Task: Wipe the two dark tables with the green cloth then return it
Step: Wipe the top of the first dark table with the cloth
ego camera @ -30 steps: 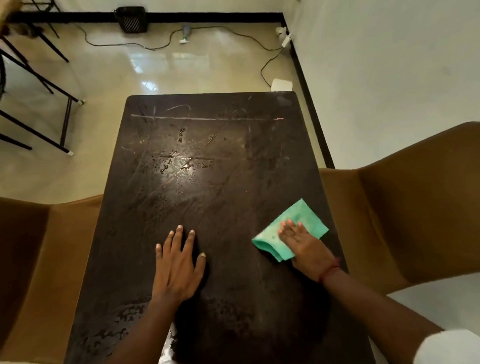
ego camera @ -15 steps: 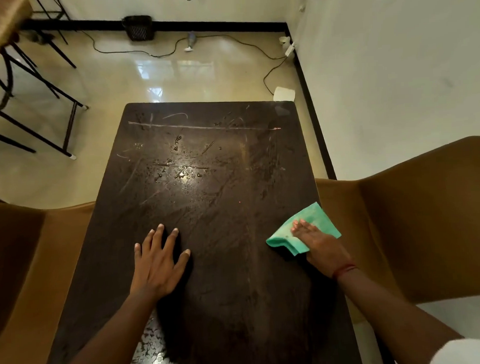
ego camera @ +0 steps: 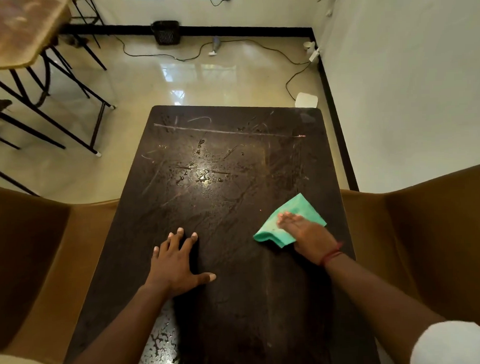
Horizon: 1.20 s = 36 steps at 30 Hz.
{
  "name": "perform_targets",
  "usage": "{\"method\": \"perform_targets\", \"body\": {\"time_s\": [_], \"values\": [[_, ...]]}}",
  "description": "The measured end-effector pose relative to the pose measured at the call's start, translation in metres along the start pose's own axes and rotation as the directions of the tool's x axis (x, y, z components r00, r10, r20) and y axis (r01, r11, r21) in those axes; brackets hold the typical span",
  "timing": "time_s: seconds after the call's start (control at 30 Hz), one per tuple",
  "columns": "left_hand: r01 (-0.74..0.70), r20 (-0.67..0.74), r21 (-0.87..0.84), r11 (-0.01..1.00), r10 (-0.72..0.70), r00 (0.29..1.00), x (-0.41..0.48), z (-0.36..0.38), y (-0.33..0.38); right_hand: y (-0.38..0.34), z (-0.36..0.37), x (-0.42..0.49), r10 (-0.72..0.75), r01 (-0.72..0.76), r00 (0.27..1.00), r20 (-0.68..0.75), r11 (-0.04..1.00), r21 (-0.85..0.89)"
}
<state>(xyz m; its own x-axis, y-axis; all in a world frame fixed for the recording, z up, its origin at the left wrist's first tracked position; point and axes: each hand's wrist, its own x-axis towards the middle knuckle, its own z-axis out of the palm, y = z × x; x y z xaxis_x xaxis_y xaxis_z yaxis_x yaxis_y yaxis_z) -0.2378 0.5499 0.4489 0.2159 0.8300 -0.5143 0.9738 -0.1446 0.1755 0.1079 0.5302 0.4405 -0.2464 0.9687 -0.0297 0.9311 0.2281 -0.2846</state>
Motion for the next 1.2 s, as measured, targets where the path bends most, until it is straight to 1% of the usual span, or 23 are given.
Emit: {"method": "perform_targets", "body": {"time_s": [0.07, 0.13, 0.17, 0.23, 0.33, 0.4, 0.43, 0.47, 0.5, 0.57, 0.6, 0.63, 0.7, 0.77, 0.8, 0.87, 0.9, 0.93, 1.0, 1.07, 1.1, 1.13, 1.2], "values": [[-0.006, -0.003, 0.009, 1.0, 0.006, 1.0, 0.0, 0.0, -0.001, 0.032, -0.014, 0.007, 0.306, -0.299, 0.95, -0.065, 0.949, 0.097], [-0.004, -0.019, 0.022, 1.0, 0.004, 1.0, 0.0, 0.0, 0.001, 0.043, -0.02, 0.022, 0.61, -0.591, 0.781, -0.137, 0.792, 0.154], [0.001, -0.026, 0.029, 1.0, 0.0, 1.0, -0.001, 0.0, 0.002, 0.034, -0.02, 0.031, 0.659, -0.644, 0.736, -0.151, 0.752, 0.141], [0.008, -0.026, 0.038, 0.999, -0.007, 1.0, -0.001, -0.001, 0.004, -0.001, -0.007, 0.042, 0.614, -0.605, 0.78, -0.123, 0.79, 0.099], [0.005, -0.008, 0.046, 0.999, -0.005, 1.0, -0.002, -0.003, 0.006, -0.045, 0.022, 0.035, 0.262, -0.257, 0.962, -0.081, 0.964, 0.064], [0.004, 0.0, 0.047, 0.999, -0.004, 1.0, -0.003, -0.004, 0.005, -0.032, 0.02, 0.03, 0.029, -0.028, 0.999, -0.043, 0.999, 0.018], [0.001, 0.002, 0.054, 0.999, -0.001, 1.0, -0.004, -0.004, 0.005, -0.014, 0.013, 0.032, -0.001, 0.001, 0.999, -0.042, 1.0, -0.002], [-0.002, -0.001, 0.06, 0.998, 0.002, 1.0, -0.005, -0.004, 0.004, 0.003, 0.004, 0.035, 0.061, -0.061, 0.997, -0.037, 0.998, -0.003], [-0.003, -0.004, 0.061, 0.998, 0.003, 1.0, -0.005, -0.004, 0.004, 0.019, -0.003, 0.037, 0.202, -0.202, 0.979, -0.038, 0.979, 0.02], [-0.003, -0.007, 0.051, 0.999, 0.004, 1.0, -0.005, -0.003, 0.003, 0.034, -0.011, 0.045, 0.534, -0.524, 0.835, -0.133, 0.845, 0.101], [-0.005, -0.006, 0.044, 0.999, 0.006, 1.0, -0.005, -0.003, 0.004, 0.029, -0.013, 0.049, 0.626, -0.615, 0.766, -0.15, 0.78, 0.116], [-0.007, 0.0, 0.04, 0.999, 0.007, 1.0, -0.005, -0.004, 0.003, 0.014, -0.011, 0.054, 0.644, -0.638, 0.753, -0.136, 0.765, 0.09], [-0.01, 0.008, 0.043, 0.999, 0.01, 1.0, -0.006, -0.005, 0.004, -0.026, 0.005, 0.059, 0.535, -0.535, 0.838, -0.105, 0.844, 0.029], [-0.018, 0.014, 0.045, 0.999, 0.017, 1.0, -0.006, -0.006, 0.004, -0.063, 0.029, 0.057, 0.254, -0.257, 0.963, -0.095, 0.966, -0.015], [-0.017, 0.015, 0.036, 0.999, 0.017, 1.0, -0.007, -0.006, 0.004, -0.076, 0.038, 0.052, 0.096, -0.099, 0.993, -0.071, 0.994, -0.046], [-0.023, 0.015, 0.023, 0.999, 0.022, 1.0, -0.008, -0.005, 0.003, -0.074, 0.037, 0.052, -0.149, 0.148, 0.989, -0.004, 0.985, -0.093], [-0.026, 0.015, 0.02, 0.999, 0.025, 1.0, -0.008, -0.005, 0.003, -0.062, 0.031, 0.058, -0.182, 0.182, 0.983, 0.004, 0.979, -0.089], [-0.028, 0.012, 0.019, 0.999, 0.028, 1.0, -0.008, -0.004, 0.003, -0.047, 0.024, 0.063, -0.122, 0.122, 0.992, 0.014, 0.991, -0.05], [-0.034, 0.008, 0.012, 0.999, 0.034, 0.999, -0.007, -0.003, 0.001, -0.03, 0.012, 0.075, 0.213, -0.209, 0.976, -0.052, 0.975, 0.073], [-0.043, 0.004, 0.004, 0.999, 0.043, 0.999, -0.008, -0.003, 0.001, -0.043, 0.011, 0.089, 0.516, -0.502, 0.848, -0.124, 0.856, 0.126], [-0.047, 0.001, 0.0, 0.999, 0.047, 0.999, -0.008, -0.003, 0.0, -0.062, 0.014, 0.096, 0.543, -0.534, 0.831, -0.117, 0.839, 0.104], [-0.047, 0.0, -0.007, 0.999, 0.047, 0.999, -0.008, -0.003, -0.001, -0.084, 0.02, 0.099, 0.491, -0.487, 0.866, -0.089, 0.871, 0.067], [-0.047, -0.006, -0.013, 0.999, 0.047, 0.999, -0.009, -0.003, -0.001, -0.12, 0.039, 0.095, 0.213, -0.213, 0.977, -0.009, 0.977, 0.0]]}}
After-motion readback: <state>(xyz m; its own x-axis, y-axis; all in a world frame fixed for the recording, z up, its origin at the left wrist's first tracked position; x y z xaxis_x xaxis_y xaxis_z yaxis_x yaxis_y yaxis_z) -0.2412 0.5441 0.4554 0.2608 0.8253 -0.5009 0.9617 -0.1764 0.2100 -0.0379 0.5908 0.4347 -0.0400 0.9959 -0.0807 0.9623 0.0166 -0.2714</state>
